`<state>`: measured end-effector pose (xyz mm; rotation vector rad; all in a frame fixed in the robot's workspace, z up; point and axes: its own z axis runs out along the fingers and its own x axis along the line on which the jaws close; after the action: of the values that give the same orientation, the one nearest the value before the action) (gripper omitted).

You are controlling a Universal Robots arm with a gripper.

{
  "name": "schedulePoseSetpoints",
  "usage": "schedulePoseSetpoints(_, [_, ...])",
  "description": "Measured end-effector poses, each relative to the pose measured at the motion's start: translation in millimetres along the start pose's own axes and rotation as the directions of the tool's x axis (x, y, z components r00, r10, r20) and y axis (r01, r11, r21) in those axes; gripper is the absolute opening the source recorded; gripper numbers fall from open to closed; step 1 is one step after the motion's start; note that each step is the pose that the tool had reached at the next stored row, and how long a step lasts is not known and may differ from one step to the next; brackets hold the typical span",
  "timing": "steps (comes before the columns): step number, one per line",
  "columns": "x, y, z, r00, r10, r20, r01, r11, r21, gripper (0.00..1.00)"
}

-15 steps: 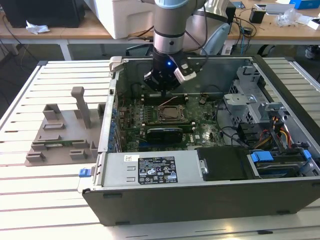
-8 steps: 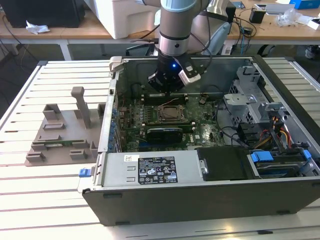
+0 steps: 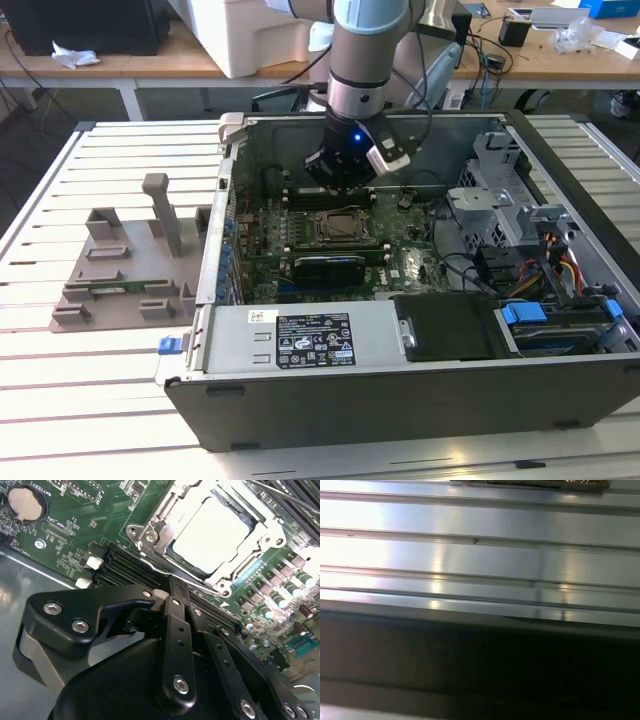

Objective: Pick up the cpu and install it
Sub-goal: 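Install the first cpu locking lever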

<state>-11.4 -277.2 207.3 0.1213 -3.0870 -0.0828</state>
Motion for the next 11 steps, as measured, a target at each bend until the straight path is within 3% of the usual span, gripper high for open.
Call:
schedulePoseSetpoints(6, [-7.8,-0.9,2.9,1.0,0.0,-0.0022,0.0,0.9999,-0.0109,0.11])
schedulePoseSetpoints(9, [-7.7,-0.8,1.6,1.0,0.0,-0.0018,0.0,0.9999,-0.0111,0.11])
schedulePoseSetpoints(11, [-7.0,1.5,-15.2,1.0,-0.001,-0.0016,0.001,0.9999,-0.0109,0.11])
